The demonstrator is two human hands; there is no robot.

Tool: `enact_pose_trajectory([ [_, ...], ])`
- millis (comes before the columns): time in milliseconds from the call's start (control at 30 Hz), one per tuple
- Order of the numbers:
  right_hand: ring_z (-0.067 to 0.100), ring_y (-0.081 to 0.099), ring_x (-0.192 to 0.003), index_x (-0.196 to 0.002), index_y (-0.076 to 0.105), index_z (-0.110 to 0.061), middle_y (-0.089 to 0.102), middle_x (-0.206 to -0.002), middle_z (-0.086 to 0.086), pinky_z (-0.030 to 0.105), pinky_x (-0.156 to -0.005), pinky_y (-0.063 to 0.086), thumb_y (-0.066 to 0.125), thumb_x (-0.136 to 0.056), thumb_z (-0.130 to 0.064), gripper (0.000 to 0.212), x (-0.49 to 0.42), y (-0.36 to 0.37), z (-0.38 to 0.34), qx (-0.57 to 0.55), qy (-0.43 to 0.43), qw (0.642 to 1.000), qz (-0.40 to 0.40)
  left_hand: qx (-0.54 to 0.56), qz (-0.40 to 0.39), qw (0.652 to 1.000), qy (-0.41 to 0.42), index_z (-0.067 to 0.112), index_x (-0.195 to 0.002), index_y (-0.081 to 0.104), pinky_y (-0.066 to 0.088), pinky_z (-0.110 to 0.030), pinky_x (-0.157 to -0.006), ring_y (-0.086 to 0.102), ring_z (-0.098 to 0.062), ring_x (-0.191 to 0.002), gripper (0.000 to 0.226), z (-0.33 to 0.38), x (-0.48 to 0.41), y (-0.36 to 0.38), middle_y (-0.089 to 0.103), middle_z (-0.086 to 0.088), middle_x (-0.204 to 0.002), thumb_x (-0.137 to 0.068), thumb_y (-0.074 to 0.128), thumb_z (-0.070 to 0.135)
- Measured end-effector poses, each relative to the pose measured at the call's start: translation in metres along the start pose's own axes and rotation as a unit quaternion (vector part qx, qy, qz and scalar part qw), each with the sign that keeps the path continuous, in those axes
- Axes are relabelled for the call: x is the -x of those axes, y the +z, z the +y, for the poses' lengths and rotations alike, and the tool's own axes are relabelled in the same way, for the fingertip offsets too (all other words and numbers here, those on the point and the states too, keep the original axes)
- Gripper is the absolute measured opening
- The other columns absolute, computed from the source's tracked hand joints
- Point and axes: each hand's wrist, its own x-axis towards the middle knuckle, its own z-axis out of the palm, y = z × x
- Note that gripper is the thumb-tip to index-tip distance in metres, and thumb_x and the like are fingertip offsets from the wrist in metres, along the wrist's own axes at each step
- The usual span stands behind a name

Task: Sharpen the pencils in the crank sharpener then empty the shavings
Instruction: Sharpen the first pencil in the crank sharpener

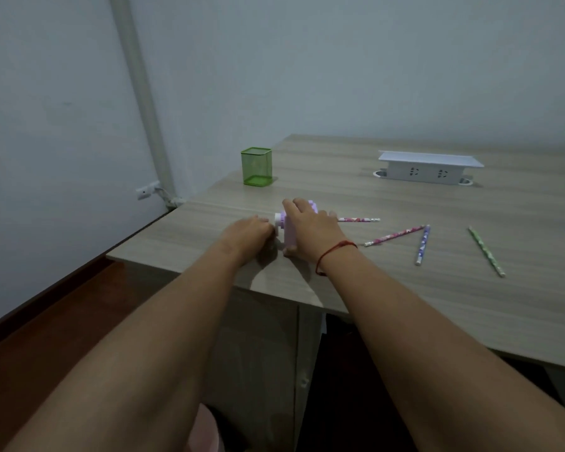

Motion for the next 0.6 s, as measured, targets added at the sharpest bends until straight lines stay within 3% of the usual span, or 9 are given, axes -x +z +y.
enact_pose_trajectory([
  [100, 0.038, 0.053, -0.117, -0.143, 0.029, -0.021, 0.036, -0.145, 0.004, 0.055, -0.103, 0.037, 0.075, -0.076, -0.033, 0.082, 0.001, -0.001, 0.001, 0.005, 0.005, 1.000, 0.011, -0.028, 0.014, 0.999, 0.006, 0.009, -0.111, 0.060, 0.047, -0.039, -0.086, 0.057, -0.029, -0.108, 0.023, -0.008, -0.021, -0.008, 0.062, -0.011, -0.114, -0.092, 0.048, 0.005],
  [200, 0.038, 0.057, -0.111, -0.142, 0.029, -0.021, 0.038, -0.142, 0.005, 0.051, -0.095, 0.044, 0.073, -0.079, -0.032, 0.077, 0.002, -0.003, 0.002, 0.021, 0.001, 1.000, 0.014, -0.037, 0.044, 0.998, 0.015, 0.006, -0.111, 0.060, 0.044, -0.040, -0.096, 0.055, -0.031, -0.113, 0.027, -0.013, -0.030, -0.018, 0.061, -0.013, -0.114, -0.091, 0.045, -0.002],
  [267, 0.038, 0.058, -0.110, -0.142, 0.029, -0.020, 0.039, -0.141, 0.005, 0.049, -0.093, 0.046, 0.071, -0.081, -0.031, 0.075, 0.002, -0.005, 0.001, 0.023, 0.002, 1.000, 0.018, -0.044, 0.075, 0.996, 0.027, 0.007, -0.114, 0.059, 0.044, -0.038, -0.092, 0.054, -0.030, -0.114, 0.028, -0.014, -0.033, -0.026, 0.059, -0.012, -0.114, -0.093, 0.042, -0.002],
  [433, 0.033, 0.055, -0.118, -0.144, 0.028, -0.016, 0.038, -0.143, 0.007, 0.043, -0.089, 0.047, 0.068, -0.085, -0.028, 0.072, 0.006, -0.013, -0.005, 0.047, 0.003, 0.999, 0.009, -0.017, 0.121, 0.992, 0.029, 0.005, -0.109, 0.059, 0.048, -0.040, -0.082, 0.052, -0.030, -0.108, 0.021, -0.013, -0.021, -0.037, 0.059, -0.013, -0.110, -0.096, 0.042, 0.003],
  [600, 0.033, 0.049, -0.126, -0.144, 0.028, -0.015, 0.037, -0.145, 0.009, 0.047, -0.093, 0.047, 0.067, -0.086, -0.027, 0.071, 0.007, -0.014, -0.007, 0.034, 0.016, 0.999, 0.001, 0.021, 0.154, 0.987, 0.032, 0.004, -0.106, 0.061, 0.044, -0.038, -0.083, 0.054, -0.031, -0.104, 0.020, -0.002, -0.001, -0.041, 0.061, -0.014, -0.106, -0.095, 0.044, 0.001],
])
